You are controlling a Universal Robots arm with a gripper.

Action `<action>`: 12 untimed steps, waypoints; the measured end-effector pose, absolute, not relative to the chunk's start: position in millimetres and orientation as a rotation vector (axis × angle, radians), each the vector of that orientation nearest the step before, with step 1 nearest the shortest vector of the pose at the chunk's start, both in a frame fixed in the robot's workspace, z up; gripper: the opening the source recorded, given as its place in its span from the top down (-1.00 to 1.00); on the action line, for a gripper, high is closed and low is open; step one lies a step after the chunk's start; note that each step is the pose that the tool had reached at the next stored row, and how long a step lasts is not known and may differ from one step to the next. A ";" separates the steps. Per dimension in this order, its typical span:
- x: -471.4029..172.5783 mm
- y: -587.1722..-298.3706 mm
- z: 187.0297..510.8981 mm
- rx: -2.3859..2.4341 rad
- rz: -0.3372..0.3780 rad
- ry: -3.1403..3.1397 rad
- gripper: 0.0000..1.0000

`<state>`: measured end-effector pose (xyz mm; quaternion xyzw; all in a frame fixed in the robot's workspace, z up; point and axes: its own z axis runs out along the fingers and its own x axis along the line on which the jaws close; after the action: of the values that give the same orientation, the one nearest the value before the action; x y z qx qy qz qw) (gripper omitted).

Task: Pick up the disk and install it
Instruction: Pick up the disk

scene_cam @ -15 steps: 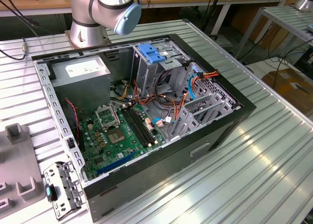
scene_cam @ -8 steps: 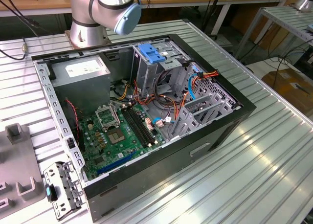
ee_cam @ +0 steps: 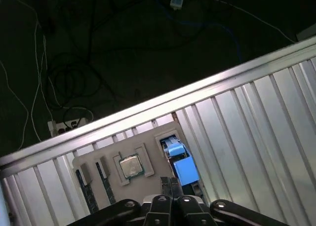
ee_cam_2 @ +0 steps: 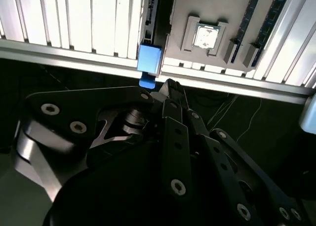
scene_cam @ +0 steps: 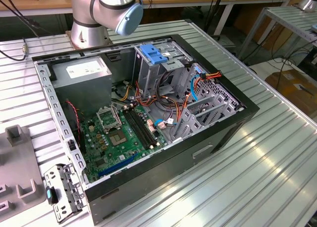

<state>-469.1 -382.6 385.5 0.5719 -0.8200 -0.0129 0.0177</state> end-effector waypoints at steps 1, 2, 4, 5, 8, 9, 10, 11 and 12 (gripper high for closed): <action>-469.1 -382.5 385.4 1.808 -0.039 -2.525 0.79; -469.1 -382.6 385.4 1.829 -0.039 -2.510 0.79; -469.1 -382.6 385.4 1.850 -0.039 -2.494 0.79; -469.1 -382.5 385.4 1.850 -0.038 -2.494 0.79; -469.1 -382.6 385.4 1.862 -0.038 -2.485 0.79; -469.0 -382.5 385.3 1.875 -0.038 -2.475 0.79; -468.9 -382.5 385.2 1.892 -0.037 -2.462 0.79; -468.9 -382.5 385.0 1.912 -0.037 -2.446 0.79; -468.9 -382.5 384.6 1.928 -0.036 -2.434 0.79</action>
<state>-468.9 -382.5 384.6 0.6208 -0.7837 -0.0116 0.0182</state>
